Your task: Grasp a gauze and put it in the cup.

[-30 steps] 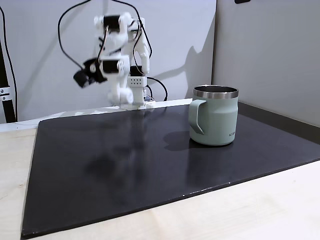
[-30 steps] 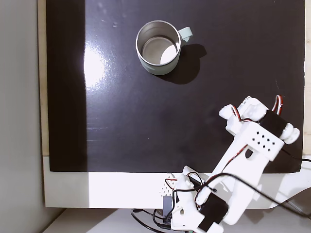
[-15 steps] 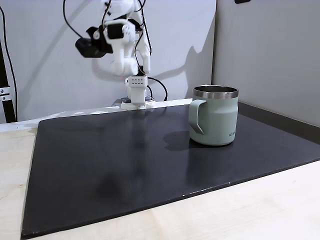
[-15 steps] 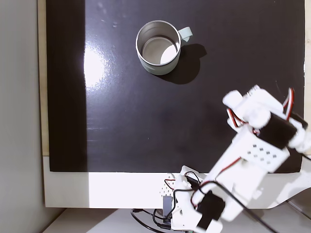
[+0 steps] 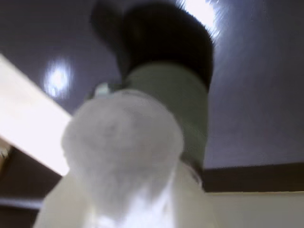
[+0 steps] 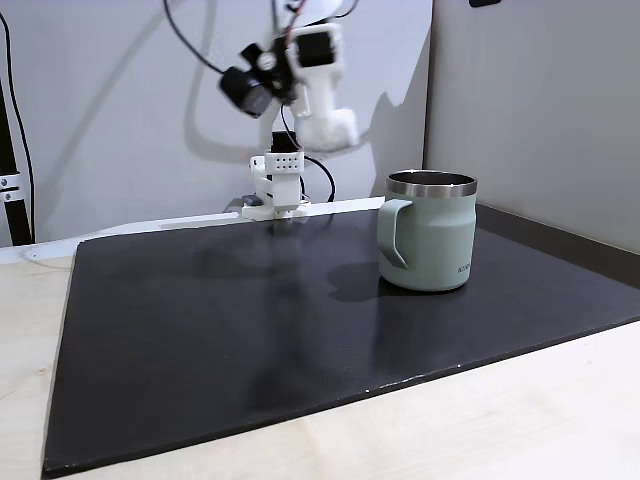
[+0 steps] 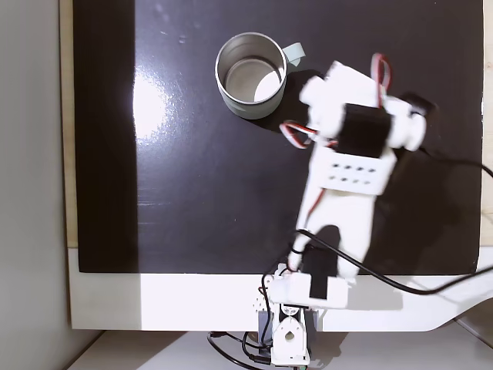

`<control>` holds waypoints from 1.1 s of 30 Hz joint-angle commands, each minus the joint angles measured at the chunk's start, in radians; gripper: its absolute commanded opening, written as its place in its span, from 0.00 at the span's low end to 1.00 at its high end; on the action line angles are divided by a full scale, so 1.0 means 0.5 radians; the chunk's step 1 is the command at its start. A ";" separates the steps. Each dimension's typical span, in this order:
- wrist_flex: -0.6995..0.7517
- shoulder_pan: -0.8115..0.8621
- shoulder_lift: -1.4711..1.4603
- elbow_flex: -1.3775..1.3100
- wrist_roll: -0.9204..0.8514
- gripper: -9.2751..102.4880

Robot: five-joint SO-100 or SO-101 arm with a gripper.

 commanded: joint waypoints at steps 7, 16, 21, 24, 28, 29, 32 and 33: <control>-0.018 -0.316 -0.258 -0.543 0.000 0.10; -0.064 -0.561 -0.469 -0.752 -0.040 0.10; -0.092 -0.604 -0.537 -0.813 -0.043 0.10; -0.092 -0.611 -0.555 -0.816 -0.049 0.10; -0.086 -0.598 -0.568 -0.816 -0.049 0.13; -0.083 -0.595 -0.568 -0.816 -0.049 0.15; -0.058 -0.589 -0.574 -0.816 -0.043 0.26; -0.049 -0.589 -0.574 -0.819 -0.046 0.29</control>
